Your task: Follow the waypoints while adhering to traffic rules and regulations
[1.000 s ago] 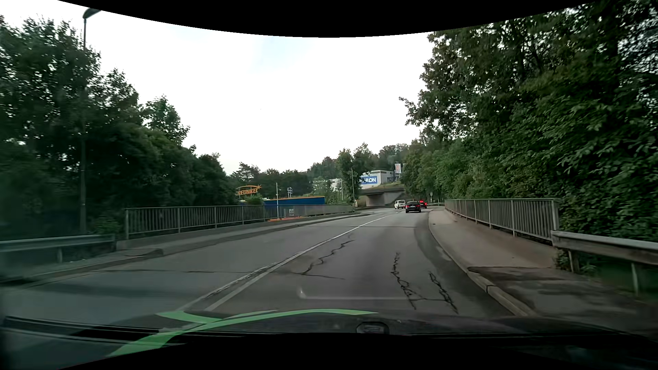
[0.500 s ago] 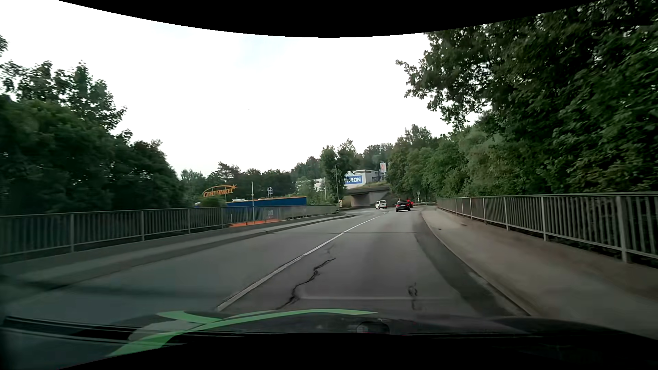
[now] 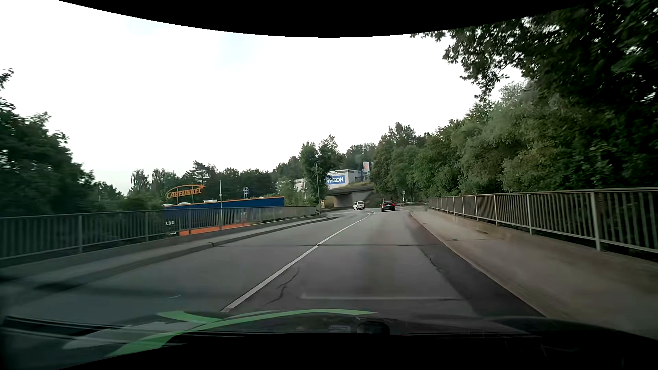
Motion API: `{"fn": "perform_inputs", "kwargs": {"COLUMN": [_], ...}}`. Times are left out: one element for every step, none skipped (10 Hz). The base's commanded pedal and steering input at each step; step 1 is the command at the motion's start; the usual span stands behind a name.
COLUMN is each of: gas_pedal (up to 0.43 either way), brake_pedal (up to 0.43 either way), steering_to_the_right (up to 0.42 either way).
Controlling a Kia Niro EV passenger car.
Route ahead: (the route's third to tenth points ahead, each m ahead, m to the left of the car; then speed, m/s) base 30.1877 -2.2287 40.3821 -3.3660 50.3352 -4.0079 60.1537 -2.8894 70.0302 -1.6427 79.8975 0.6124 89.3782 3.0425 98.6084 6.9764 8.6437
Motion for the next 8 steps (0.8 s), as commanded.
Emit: {"fn": "perform_inputs", "kwargs": {"gas_pedal": [0.177, 0.157, 0.157, 0.157, 0.157, 0.157, 0.157, 0.157], "brake_pedal": [0.000, 0.000, 0.000, 0.000, 0.000, 0.000, 0.000, 0.000], "steering_to_the_right": [0.055, 0.055, 0.053, 0.052, 0.052, 0.051, 0.050, 0.043]}}
